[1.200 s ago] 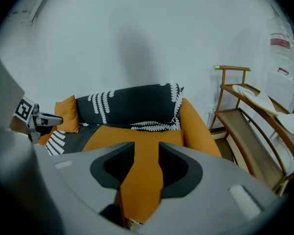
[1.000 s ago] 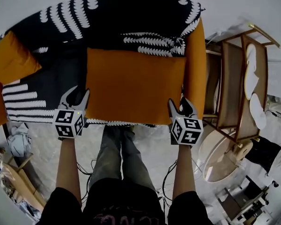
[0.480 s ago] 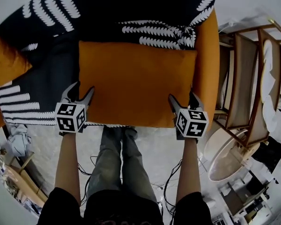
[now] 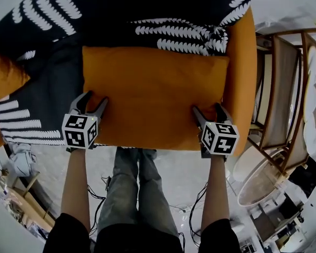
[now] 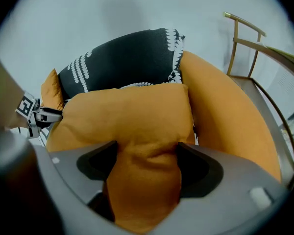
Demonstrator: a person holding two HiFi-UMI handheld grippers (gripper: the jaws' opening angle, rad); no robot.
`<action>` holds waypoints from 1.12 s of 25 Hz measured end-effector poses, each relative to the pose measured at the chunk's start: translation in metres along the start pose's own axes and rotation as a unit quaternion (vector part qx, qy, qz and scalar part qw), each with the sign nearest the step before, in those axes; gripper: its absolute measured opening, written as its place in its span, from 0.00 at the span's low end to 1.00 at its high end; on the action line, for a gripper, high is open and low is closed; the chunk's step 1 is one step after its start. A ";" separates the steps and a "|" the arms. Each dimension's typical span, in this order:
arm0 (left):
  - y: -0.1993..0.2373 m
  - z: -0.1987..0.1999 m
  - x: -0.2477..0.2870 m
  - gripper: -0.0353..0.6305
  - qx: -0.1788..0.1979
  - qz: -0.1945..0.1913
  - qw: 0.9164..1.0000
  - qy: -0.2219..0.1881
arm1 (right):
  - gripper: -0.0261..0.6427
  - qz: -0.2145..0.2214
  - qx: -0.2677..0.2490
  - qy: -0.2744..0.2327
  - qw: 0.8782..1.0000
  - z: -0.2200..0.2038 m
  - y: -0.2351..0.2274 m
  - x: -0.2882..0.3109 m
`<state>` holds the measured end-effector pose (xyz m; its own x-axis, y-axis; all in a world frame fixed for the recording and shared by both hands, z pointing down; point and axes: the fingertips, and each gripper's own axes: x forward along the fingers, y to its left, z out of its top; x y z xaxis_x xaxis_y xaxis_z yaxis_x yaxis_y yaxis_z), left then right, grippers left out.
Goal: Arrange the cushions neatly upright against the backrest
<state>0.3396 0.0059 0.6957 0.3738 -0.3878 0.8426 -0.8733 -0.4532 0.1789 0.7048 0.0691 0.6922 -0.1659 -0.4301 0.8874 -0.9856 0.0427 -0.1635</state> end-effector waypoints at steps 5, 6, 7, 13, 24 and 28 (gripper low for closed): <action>0.001 -0.002 0.013 0.43 0.007 -0.002 1.000 0.008 | 0.59 0.018 0.002 0.021 1.000 -0.001 0.003 0.015; 0.000 -0.002 0.015 0.40 0.009 -0.004 1.000 0.010 | 0.57 0.019 -0.002 0.025 0.999 0.000 0.005 0.016; -0.001 -0.001 0.016 0.37 0.011 -0.006 1.000 0.011 | 0.54 0.017 -0.007 0.027 0.999 0.001 0.006 0.018; -0.005 0.006 0.011 0.15 0.026 -0.011 1.000 -0.008 | 0.31 -0.009 -0.036 -0.002 0.999 0.009 0.010 0.008; -0.011 0.031 -0.037 0.08 0.045 0.019 0.996 -0.069 | 0.07 -0.042 -0.065 -0.080 0.994 0.036 0.026 -0.040; -0.004 0.067 -0.060 0.08 0.056 0.041 0.991 -0.113 | 0.07 -0.036 -0.088 -0.127 0.987 0.068 0.032 -0.051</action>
<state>0.3413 -0.0225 0.6104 0.3745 -0.5917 0.7139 -0.8680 -0.4944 0.0455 0.6838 0.0307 0.6122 -0.1039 -0.6483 0.7543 -0.9887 0.1498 -0.0074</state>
